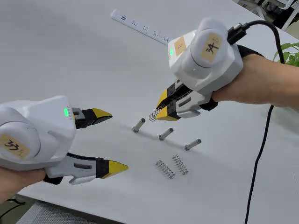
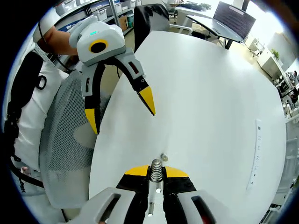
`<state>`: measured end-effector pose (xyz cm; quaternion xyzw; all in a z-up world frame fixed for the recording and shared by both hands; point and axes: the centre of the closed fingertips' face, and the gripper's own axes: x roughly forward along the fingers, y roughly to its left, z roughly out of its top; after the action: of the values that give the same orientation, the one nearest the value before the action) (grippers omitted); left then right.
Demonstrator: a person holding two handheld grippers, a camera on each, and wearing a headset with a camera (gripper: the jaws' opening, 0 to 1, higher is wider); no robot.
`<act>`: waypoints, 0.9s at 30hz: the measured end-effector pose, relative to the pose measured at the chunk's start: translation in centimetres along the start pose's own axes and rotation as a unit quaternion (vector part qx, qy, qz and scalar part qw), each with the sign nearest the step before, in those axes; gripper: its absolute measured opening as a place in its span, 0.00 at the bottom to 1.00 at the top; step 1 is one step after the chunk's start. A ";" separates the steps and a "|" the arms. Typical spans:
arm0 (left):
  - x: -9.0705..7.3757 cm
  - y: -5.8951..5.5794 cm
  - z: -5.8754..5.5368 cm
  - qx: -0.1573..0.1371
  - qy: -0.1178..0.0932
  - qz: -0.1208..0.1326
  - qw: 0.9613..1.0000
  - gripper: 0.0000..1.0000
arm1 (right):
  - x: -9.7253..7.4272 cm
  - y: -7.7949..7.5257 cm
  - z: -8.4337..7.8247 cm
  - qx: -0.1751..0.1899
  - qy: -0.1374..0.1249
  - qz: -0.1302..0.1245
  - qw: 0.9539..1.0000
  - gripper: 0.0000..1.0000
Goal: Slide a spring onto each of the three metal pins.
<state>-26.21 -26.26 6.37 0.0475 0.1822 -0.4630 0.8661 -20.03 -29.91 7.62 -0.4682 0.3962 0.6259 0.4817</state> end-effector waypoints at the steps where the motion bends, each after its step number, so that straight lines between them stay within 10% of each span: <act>1: 0.1 0.0 0.0 0.002 -0.001 0.000 1.000 0.67 | 0.2 -0.3 -0.1 0.001 0.002 0.000 1.000 0.07; 27: 1.3 -0.9 -0.3 -0.001 -0.012 -0.027 1.000 0.81 | 2.7 -1.3 -0.4 0.015 0.033 0.016 0.999 0.07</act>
<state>-26.42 -27.71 5.71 0.0360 0.1738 -0.4866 0.8554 -18.99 -29.39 4.86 -0.4744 0.4287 0.6121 0.4652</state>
